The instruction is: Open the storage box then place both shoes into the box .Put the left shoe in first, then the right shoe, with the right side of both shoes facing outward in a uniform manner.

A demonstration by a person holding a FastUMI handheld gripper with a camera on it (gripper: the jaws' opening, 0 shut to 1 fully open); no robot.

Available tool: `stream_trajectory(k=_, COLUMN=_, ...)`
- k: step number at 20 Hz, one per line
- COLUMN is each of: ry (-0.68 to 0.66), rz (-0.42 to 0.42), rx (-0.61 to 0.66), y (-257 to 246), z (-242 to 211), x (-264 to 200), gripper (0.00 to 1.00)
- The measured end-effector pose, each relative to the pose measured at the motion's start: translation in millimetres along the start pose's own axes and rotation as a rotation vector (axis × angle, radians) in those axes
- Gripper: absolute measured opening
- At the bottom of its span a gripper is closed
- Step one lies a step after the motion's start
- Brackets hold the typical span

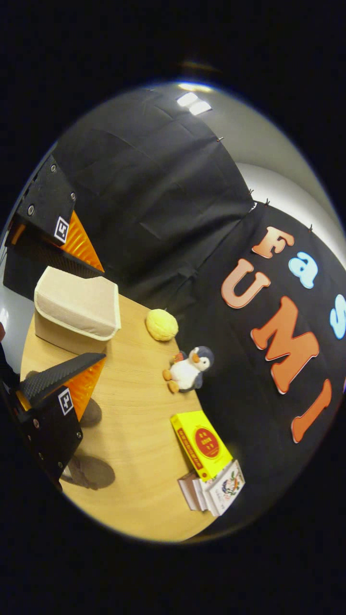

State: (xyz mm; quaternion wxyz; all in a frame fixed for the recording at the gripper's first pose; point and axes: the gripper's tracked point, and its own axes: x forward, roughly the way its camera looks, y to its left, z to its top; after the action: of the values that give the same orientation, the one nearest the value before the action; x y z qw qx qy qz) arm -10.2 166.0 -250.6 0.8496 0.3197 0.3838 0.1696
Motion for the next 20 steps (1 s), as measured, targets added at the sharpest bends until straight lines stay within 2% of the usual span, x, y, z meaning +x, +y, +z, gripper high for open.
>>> stream_trajectory(k=4, ry=0.146, rz=0.034, rx=0.072, y=4, z=-43, x=21, gripper=0.94)
stream_trajectory(k=11, ry=0.293, rz=0.054, rx=0.080, y=-1, z=-102, x=72, gripper=0.94)
stream_trajectory(k=17, ry=0.330, rz=0.058, rx=0.098, y=-13, z=-130, x=104, gripper=0.93)
stream_trajectory(k=20, ry=0.342, rz=0.084, rx=0.168, y=-9, z=-136, x=115, gripper=0.93)
